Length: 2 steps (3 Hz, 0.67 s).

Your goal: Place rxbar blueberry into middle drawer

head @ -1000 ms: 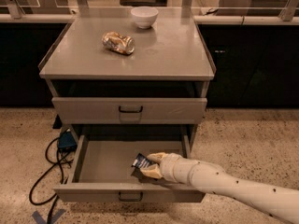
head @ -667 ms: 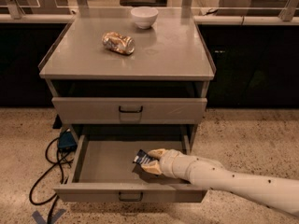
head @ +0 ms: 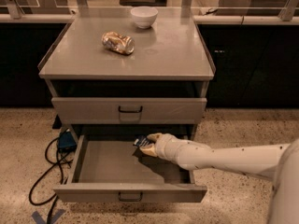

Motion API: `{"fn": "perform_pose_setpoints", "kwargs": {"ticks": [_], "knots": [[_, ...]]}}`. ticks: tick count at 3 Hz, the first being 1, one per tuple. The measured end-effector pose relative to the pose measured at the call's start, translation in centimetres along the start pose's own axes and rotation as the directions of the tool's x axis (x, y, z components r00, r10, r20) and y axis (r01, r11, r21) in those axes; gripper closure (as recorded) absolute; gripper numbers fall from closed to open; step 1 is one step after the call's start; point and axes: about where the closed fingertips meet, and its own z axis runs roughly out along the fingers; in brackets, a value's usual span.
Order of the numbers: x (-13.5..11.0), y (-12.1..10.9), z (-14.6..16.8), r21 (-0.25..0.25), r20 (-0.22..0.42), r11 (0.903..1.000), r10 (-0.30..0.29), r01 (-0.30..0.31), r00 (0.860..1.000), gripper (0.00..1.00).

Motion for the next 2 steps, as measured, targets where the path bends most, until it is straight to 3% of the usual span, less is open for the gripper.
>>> {"fn": "perform_pose_setpoints", "kwargs": {"ticks": [1, 2], "knots": [[-0.3, -1.1, 3.8, -0.02, 0.002, 0.9991, 0.039, -0.039, 0.999, 1.0], [1.3, -1.0, 7.8, -0.098, -0.025, 0.9875, 0.122, -0.124, 0.992, 1.0]]}}
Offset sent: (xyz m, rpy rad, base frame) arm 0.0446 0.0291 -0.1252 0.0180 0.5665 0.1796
